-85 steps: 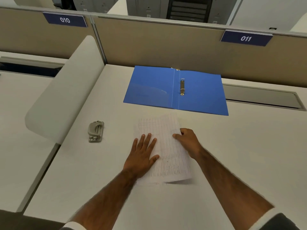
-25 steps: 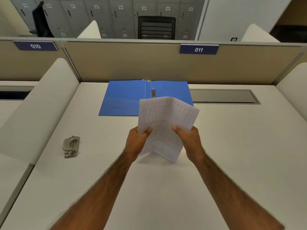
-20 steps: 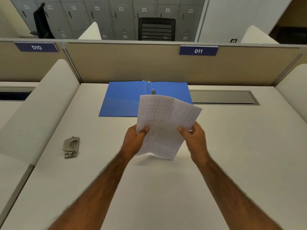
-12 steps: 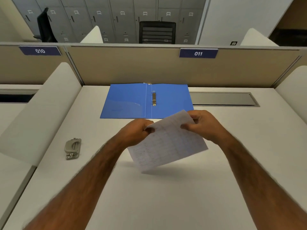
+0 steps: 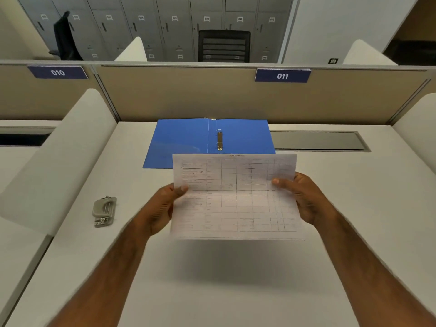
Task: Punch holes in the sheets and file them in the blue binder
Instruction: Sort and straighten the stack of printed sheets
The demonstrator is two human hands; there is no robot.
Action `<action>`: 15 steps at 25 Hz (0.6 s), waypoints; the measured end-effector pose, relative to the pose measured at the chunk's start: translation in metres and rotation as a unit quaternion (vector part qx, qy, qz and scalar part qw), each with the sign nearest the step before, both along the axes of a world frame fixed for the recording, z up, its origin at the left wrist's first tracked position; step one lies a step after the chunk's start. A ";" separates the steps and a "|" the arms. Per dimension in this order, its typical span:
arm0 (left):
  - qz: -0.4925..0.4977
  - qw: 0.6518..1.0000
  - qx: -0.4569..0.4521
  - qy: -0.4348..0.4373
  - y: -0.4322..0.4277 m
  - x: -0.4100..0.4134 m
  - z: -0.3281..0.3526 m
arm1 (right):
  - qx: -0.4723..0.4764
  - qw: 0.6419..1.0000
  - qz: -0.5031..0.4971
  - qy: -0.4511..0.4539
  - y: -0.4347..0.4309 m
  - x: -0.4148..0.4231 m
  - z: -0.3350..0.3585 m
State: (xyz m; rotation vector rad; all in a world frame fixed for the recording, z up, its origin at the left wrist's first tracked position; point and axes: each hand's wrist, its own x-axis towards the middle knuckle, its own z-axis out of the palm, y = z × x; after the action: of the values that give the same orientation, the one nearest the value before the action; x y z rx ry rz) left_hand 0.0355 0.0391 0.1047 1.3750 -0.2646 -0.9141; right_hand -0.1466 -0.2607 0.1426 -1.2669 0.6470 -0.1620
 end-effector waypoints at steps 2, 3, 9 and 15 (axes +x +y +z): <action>0.035 0.999 0.023 -0.024 -0.007 -0.006 -0.001 | 0.018 0.999 -0.031 -0.010 0.004 0.003 -0.004; 0.074 0.995 0.035 -0.062 -0.011 -0.008 0.001 | 0.041 0.998 -0.042 -0.023 0.006 0.004 -0.006; 0.171 0.960 0.057 -0.217 -0.027 -0.023 0.019 | -0.027 0.997 -0.051 -0.054 0.024 0.014 -0.019; 0.195 0.974 0.055 -0.097 -0.019 -0.013 0.000 | -0.060 0.998 -0.014 -0.008 0.030 0.013 -0.031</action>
State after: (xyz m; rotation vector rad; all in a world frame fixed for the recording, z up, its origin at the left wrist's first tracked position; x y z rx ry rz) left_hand 0.0222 0.0201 0.1043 1.5528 -0.0853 -0.4730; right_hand -0.1335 -0.2303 0.1117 -1.3704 0.6493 -0.2376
